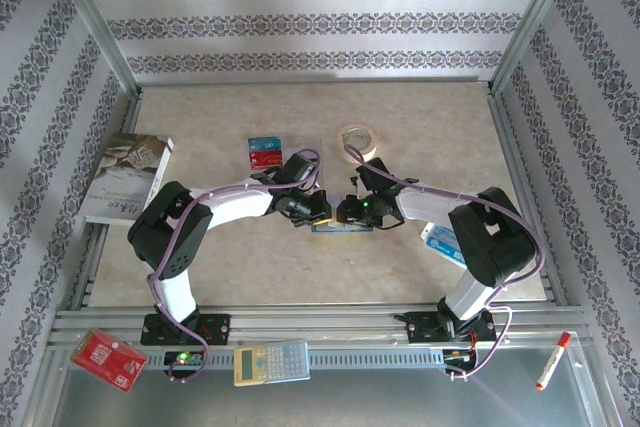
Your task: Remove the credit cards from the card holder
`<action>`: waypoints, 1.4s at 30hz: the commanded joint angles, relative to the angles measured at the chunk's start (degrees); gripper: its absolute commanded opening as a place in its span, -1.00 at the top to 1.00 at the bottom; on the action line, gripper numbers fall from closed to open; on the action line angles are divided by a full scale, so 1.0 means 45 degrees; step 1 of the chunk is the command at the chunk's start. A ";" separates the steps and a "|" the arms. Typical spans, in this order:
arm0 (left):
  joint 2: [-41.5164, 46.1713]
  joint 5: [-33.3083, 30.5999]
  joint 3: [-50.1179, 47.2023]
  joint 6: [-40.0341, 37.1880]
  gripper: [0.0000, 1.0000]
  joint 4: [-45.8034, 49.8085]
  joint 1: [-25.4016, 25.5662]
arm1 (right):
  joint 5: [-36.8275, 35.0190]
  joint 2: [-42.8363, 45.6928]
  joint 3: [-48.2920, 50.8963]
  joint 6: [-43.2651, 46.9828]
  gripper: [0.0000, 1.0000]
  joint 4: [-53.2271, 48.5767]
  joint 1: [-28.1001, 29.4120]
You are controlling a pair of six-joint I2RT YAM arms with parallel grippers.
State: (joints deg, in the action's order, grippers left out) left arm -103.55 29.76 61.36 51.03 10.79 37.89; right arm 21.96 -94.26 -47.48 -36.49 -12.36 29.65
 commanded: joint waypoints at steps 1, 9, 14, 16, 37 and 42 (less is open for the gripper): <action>0.0238 0.0155 0.0072 0.0087 0.81 -0.0362 -0.0001 | -0.0036 0.1158 0.0198 -0.0518 0.20 -0.0281 -0.0310; -0.0032 0.1142 0.0466 0.0713 0.54 -0.1793 0.0096 | -0.0532 0.3719 0.1219 -0.1594 0.07 0.0201 -0.1433; -0.0347 0.1615 0.0724 0.1312 0.37 -0.2992 0.0288 | -0.1315 0.4941 0.1948 -0.1816 0.08 0.0110 -0.2083; -0.0583 0.1843 0.0743 0.1680 0.33 -0.3648 0.0349 | -0.1552 0.5366 0.2174 -0.1885 0.08 0.0098 -0.2297; -0.0779 -0.0002 0.0480 0.1693 0.44 -0.2129 0.0062 | -0.1742 0.3528 0.1042 -0.0379 0.35 -0.0391 -0.1129; -0.1375 0.0328 0.0734 0.1988 0.49 -0.2027 0.0076 | -0.1947 0.2266 0.0786 -0.0387 0.43 -0.0469 -0.0774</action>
State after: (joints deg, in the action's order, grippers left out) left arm -108.31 32.27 64.38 59.64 -1.26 38.89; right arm 14.81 -82.17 -42.74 -39.55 -13.04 25.78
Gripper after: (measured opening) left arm 0.261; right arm 0.291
